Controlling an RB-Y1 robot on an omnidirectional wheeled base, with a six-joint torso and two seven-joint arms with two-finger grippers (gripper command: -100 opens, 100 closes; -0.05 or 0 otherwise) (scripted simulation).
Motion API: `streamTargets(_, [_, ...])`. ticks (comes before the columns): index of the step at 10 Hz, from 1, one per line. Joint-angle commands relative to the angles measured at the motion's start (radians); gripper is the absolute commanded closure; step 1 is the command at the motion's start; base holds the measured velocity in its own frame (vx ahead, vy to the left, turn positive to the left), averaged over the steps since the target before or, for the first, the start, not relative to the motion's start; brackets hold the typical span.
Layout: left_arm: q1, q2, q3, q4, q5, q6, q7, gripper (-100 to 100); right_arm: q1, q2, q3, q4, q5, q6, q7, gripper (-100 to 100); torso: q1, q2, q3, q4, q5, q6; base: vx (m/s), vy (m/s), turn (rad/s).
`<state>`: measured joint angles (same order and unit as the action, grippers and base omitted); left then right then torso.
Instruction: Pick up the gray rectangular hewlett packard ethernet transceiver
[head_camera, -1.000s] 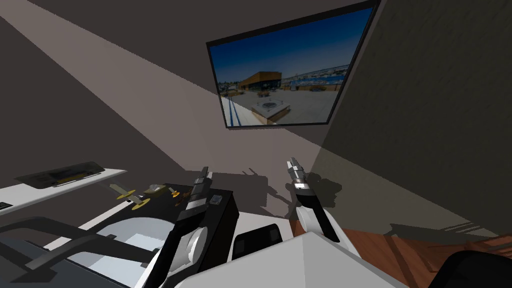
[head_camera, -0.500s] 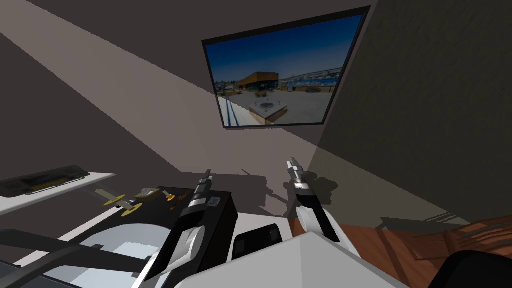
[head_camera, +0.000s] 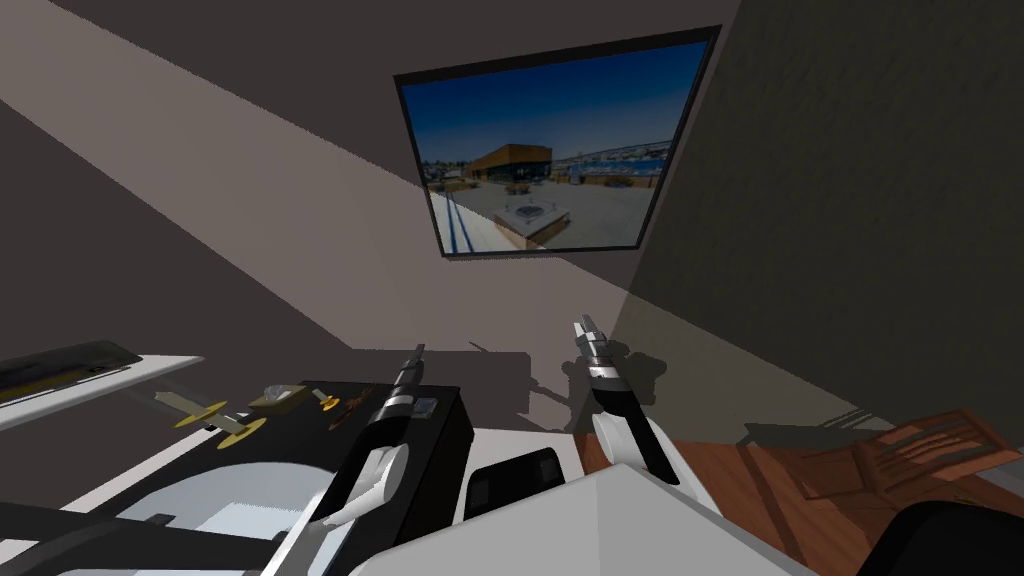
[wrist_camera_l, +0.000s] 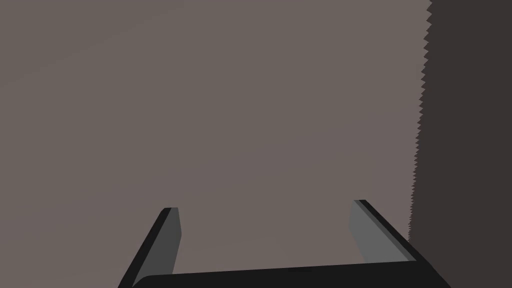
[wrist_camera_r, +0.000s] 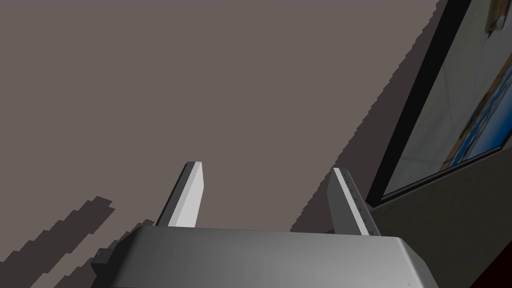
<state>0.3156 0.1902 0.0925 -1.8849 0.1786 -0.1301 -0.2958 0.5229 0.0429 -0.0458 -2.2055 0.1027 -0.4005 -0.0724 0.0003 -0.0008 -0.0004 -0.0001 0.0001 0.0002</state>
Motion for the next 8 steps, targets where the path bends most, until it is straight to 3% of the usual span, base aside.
streamTargets(1, [-0.023, 0.036, 0.027, 0.050, 0.028, 0.050, -0.019, -100, 0.000, 0.000, 0.000, 0.000, 0.000, 0.000, 0.000, 0, 0.000, 0.000, 0.000, 0.000, 0.000, 0.000, 0.008, 0.001, -0.158])
streamTargets(5, [-0.065, 0.073, 0.060, 0.178, 0.060, 0.144, -0.048, -100, 0.000, 0.000, 0.000, 0.000, 0.000, 0.000, 0.000, 0, 0.000, 0.000, 0.000, 0.000, 0.000, -0.001, 0.006, 0.004, -0.065])
streamTargets(8, [-0.085, 0.091, 0.077, 0.238, 0.077, 0.206, -0.062, -100, 0.000, 0.000, 0.000, 0.000, 0.000, 0.000, 0.000, 0, 0.000, 0.000, 0.000, 0.000, 0.000, 0.000, 0.007, 0.005, -0.065])
